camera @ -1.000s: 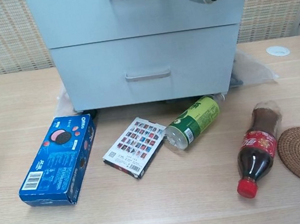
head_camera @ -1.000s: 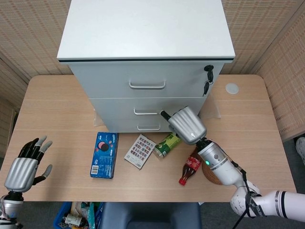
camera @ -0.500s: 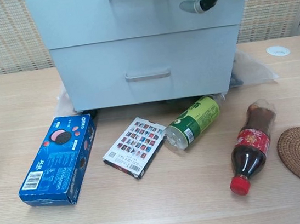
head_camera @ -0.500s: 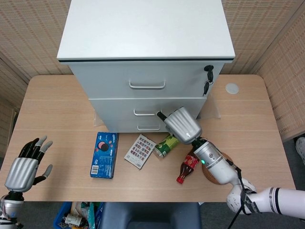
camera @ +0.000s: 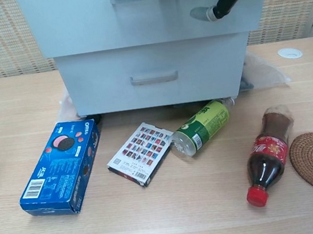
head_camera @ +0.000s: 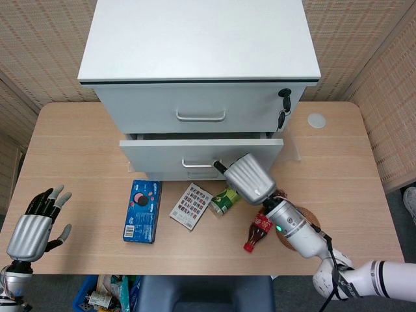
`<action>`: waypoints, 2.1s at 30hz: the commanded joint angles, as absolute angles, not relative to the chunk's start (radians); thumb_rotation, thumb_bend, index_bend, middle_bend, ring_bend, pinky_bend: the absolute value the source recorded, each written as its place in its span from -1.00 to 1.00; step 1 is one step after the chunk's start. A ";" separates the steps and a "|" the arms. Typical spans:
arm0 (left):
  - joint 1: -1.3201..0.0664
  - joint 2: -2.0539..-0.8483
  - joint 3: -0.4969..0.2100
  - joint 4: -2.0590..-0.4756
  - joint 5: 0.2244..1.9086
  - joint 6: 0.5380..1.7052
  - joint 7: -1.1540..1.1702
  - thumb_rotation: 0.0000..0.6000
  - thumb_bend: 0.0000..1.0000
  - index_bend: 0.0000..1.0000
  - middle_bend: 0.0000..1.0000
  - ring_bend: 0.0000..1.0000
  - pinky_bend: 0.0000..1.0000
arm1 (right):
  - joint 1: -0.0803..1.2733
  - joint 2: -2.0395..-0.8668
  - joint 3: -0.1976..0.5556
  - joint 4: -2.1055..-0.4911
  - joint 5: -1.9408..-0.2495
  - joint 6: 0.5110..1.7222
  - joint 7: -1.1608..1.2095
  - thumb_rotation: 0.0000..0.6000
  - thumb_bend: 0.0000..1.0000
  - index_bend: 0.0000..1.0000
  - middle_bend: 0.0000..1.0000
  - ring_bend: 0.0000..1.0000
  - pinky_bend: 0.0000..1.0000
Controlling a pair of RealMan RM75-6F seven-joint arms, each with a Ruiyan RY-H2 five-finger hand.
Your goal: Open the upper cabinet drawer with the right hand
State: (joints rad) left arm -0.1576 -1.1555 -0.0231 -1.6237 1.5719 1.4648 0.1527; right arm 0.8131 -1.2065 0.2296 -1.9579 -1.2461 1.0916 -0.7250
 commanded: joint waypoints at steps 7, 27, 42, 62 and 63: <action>-0.160 -1.158 -0.024 -1.621 1.572 1.463 0.153 1.00 -0.29 -0.74 -0.88 -0.89 -0.77 | 0.796 -1.197 0.199 -1.993 -1.287 1.120 -0.752 1.00 -0.30 -0.48 0.81 0.88 0.71; -0.161 -1.162 -0.027 -1.610 1.561 1.459 0.149 1.00 -0.29 -0.74 -0.88 -0.89 -0.77 | 0.784 -1.183 0.174 -2.041 -1.334 1.123 -0.768 1.00 -0.30 -0.48 0.81 0.88 0.71; -0.161 -1.161 -0.025 -1.610 1.556 1.454 0.151 1.00 -0.29 -0.74 -0.88 -0.89 -0.77 | 0.767 -1.172 0.152 -2.089 -1.383 1.129 -0.793 1.00 -0.30 -0.48 0.81 0.88 0.71; -0.165 -1.161 -0.023 -1.606 1.561 1.450 0.151 1.00 -0.29 -0.74 -0.88 -0.89 -0.77 | 0.712 -1.170 0.115 -2.152 -1.460 1.161 -0.849 1.00 -0.30 -0.48 0.81 0.88 0.71; -0.166 -1.162 -0.023 -1.605 1.561 1.450 0.150 1.00 -0.29 -0.74 -0.88 -0.89 -0.77 | 0.710 -1.170 0.113 -2.156 -1.463 1.162 -0.851 1.00 -0.30 -0.48 0.81 0.88 0.71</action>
